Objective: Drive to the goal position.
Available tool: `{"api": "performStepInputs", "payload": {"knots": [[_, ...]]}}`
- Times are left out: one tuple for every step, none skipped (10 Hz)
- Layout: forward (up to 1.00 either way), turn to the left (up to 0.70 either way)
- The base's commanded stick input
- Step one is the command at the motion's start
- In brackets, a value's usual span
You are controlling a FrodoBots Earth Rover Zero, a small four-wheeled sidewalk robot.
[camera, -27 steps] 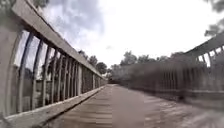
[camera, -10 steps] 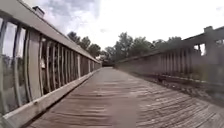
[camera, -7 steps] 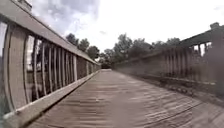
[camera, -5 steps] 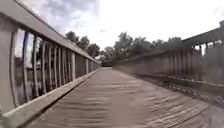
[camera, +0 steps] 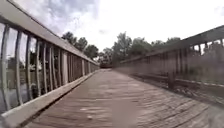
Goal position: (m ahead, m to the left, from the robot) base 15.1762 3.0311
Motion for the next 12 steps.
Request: {"api": "performStepInputs", "payload": {"knots": [[0.7,0.0],[0.7,0.0],[0.7,0.0],[0.7,0.0],[0.7,0.0],[0.7,0.0],[0.7,0.0],[0.7,0.0],[0.7,0.0],[0.7,0.0],[0.7,0.0],[0.7,0.0]]}}
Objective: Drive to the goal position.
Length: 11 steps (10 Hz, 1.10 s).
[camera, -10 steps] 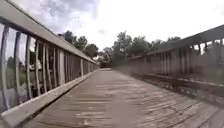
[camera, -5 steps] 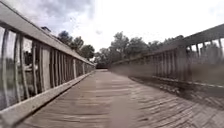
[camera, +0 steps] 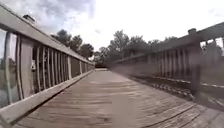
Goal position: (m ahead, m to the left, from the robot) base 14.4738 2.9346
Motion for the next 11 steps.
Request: {"api": "performStepInputs", "payload": {"knots": [[0.7,0.0],[0.7,0.0],[0.7,0.0],[0.7,0.0],[0.7,0.0],[0.7,0.0],[0.7,0.0],[0.7,0.0],[0.7,0.0],[0.7,0.0],[0.7,0.0]]}}
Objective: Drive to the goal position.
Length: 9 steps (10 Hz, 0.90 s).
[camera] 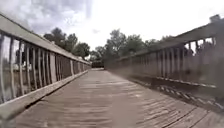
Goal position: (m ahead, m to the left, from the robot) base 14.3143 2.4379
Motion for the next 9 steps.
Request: {"api": "performStepInputs", "payload": {"knots": [[0.7,0.0],[0.7,0.0],[0.7,0.0],[0.7,0.0],[0.7,0.0],[0.7,0.0],[0.7,0.0],[0.7,0.0],[0.7,0.0]]}}
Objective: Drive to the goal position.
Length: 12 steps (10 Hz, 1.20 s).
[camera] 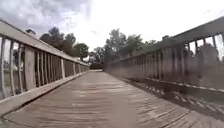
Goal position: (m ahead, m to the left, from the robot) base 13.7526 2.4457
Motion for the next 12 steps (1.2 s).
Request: {"api": "performStepInputs", "payload": {"knots": [[0.7,0.0],[0.7,0.0],[0.7,0.0],[0.7,0.0],[0.7,0.0],[0.7,0.0],[0.7,0.0],[0.7,0.0],[0.7,0.0],[0.7,0.0],[0.7,0.0],[0.7,0.0]]}}
